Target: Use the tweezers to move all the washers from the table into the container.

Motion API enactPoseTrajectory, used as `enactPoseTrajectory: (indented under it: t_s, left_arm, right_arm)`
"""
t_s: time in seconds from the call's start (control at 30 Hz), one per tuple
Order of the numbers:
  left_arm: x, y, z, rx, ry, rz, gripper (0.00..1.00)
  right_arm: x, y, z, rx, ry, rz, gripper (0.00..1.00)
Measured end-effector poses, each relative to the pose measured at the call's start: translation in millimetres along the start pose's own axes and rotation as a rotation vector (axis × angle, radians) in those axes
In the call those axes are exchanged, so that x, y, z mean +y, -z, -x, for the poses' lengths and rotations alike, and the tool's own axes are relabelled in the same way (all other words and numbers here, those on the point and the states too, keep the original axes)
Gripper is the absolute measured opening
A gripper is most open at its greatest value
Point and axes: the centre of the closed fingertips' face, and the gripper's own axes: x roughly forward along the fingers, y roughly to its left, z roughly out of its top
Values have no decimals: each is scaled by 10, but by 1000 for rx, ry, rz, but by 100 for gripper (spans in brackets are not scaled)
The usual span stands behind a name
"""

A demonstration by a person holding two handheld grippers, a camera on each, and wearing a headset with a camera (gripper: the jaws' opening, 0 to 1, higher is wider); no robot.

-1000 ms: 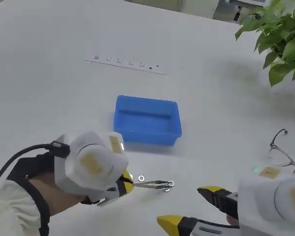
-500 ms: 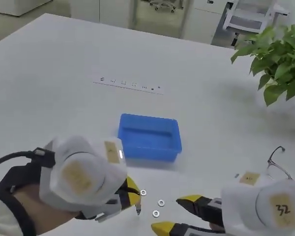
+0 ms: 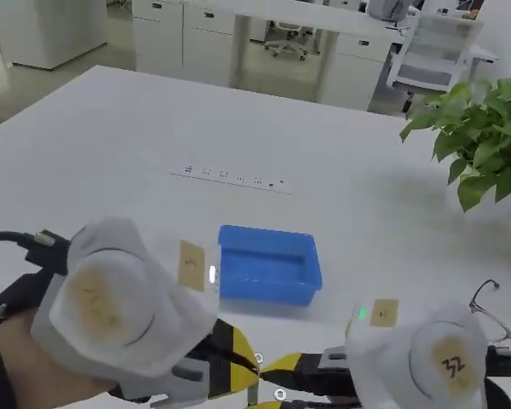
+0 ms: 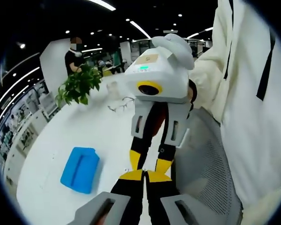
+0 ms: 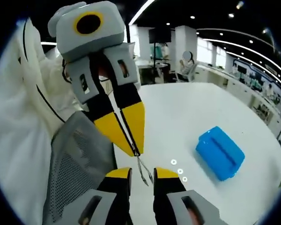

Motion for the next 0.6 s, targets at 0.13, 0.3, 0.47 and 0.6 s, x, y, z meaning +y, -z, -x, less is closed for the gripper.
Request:
enactPoseTrajectory:
  t_s: [0.13,0.3,0.47,0.6]
  left_arm:
    - [-39,-50,51,-11,36,-13,0]
    - [-43,-80,94,-7,56,-26,0]
    - [-77,-177,138,-30,65,-41,0]
    - [-89,-167,146,-30,56,-38,0]
  right_arm:
    - [80,-53,10,12,-37,60,10]
    - [93,-68,4,24,-44,120,5]
    - [101,-74,1,31,-57,129,4]
    - [116,-88,5,23,-68,130,4]
